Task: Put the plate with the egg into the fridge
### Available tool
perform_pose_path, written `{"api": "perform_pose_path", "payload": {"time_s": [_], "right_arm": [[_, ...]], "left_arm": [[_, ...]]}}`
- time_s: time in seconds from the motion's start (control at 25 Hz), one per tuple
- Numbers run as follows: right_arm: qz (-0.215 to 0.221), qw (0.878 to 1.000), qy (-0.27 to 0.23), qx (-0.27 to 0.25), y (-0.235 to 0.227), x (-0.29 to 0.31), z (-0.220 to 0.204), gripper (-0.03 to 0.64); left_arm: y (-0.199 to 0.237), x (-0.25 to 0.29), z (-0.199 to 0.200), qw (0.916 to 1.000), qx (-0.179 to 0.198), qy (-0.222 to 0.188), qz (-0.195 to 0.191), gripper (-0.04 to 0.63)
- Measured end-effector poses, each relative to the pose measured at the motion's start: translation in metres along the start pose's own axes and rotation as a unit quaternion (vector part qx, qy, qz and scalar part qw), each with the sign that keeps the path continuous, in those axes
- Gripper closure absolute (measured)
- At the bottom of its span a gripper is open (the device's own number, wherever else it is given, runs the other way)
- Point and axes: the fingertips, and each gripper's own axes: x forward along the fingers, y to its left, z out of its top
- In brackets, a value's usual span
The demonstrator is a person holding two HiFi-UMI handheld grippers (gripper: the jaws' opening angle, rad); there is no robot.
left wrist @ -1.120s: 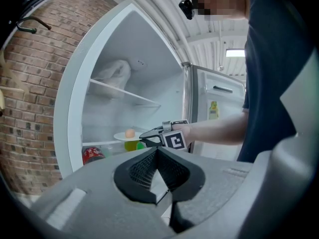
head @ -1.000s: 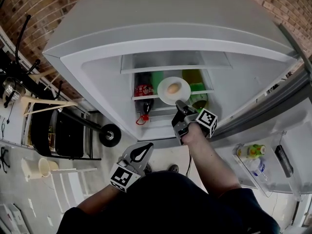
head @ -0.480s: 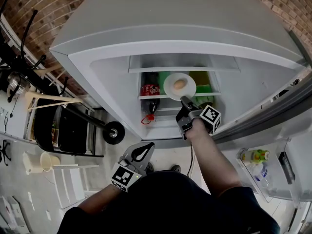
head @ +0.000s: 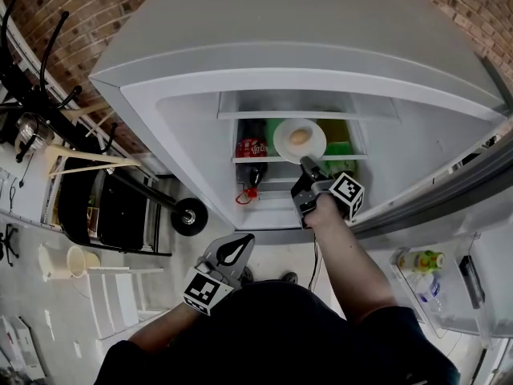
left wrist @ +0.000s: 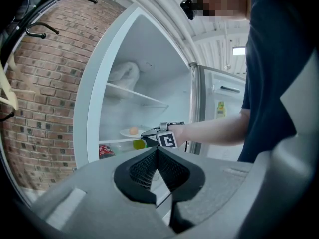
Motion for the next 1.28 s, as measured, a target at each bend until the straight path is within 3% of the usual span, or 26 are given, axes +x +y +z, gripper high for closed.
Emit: {"api": "perform_pose_path", "payload": {"time_s": [0.2, 0.36, 0.72, 1.28], "right_arm": [[0.014, 1.000, -0.004, 0.009, 0.002, 0.000, 0.000, 0.589], [0.042, 0.999, -0.010, 0.015, 0.009, -0.003, 0.001, 0.479], [0.040, 0.999, 0.005, 0.022, 0.002, -0.023, -0.014, 0.437], [0.064, 0.989, 0.082, -0.102, 0.038, -0.096, -0.065, 0.439]], "left_arm": [[-0.001, -0.002, 0.001, 1.0000, -0.001, -0.002, 0.000, 0.591], [-0.002, -0.001, 0.001, 1.0000, -0.005, -0.003, -0.004, 0.591], [-0.009, 0.000, 0.005, 0.9999, -0.001, -0.010, -0.012, 0.591], [-0.023, 0.007, 0.015, 0.9990, 0.006, -0.024, -0.037, 0.591]]}}
